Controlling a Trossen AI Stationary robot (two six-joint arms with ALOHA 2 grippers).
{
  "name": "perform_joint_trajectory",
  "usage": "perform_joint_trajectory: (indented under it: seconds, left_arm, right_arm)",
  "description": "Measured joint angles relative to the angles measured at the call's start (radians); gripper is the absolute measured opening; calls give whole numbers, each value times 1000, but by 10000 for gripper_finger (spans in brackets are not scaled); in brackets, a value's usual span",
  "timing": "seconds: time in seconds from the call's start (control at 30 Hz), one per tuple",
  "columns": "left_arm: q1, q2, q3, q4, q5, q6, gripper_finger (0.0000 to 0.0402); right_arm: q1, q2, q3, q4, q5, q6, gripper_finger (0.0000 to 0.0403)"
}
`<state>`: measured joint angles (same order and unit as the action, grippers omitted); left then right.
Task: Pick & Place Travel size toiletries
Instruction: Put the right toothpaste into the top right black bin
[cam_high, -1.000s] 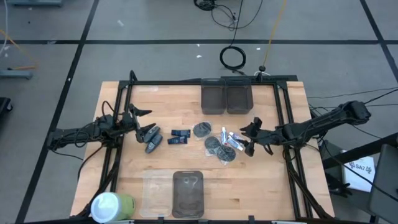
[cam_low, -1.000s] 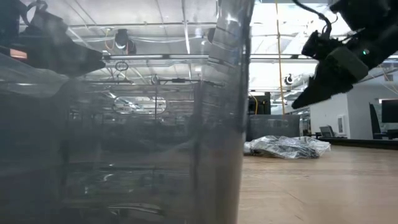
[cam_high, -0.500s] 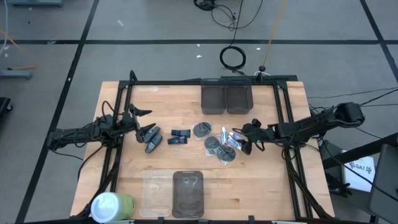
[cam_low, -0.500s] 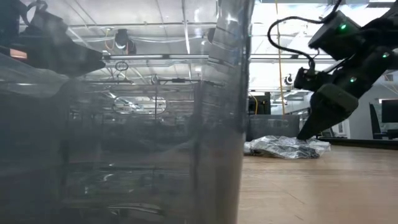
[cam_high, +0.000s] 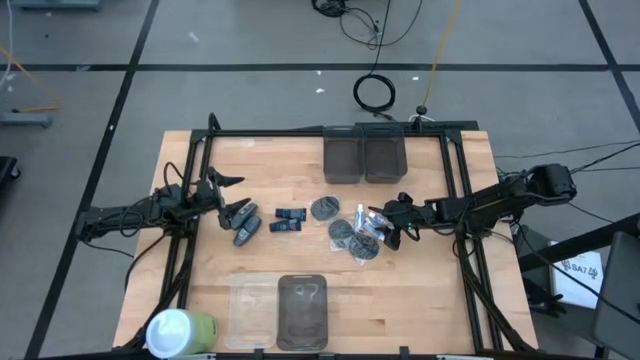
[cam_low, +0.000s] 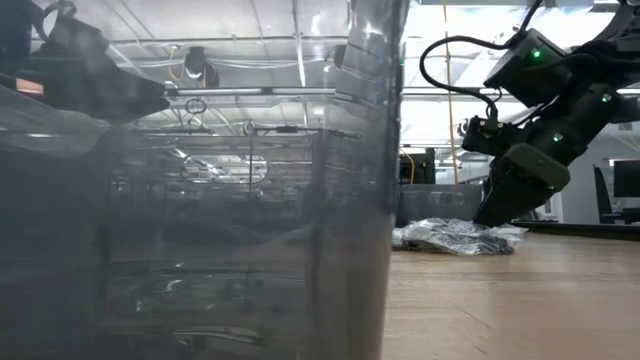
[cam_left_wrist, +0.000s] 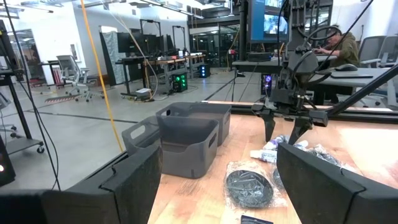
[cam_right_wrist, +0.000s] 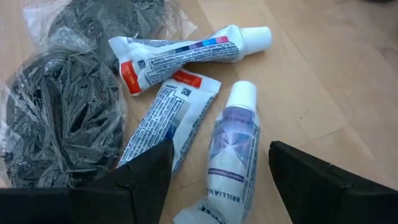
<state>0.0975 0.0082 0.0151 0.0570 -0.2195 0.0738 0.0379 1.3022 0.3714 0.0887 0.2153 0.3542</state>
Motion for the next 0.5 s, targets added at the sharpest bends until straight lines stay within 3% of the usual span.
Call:
perform_joint_trajectory:
  seconds: [0.23, 0.5]
  left_arm:
    - [0, 0, 0, 0, 0, 0, 310]
    - [0, 0, 0, 0, 0, 0, 310]
  right_arm:
    - [0, 0, 0, -6, 2, 4, 248]
    - [-4, 0, -1, -7, 16, 4, 190]
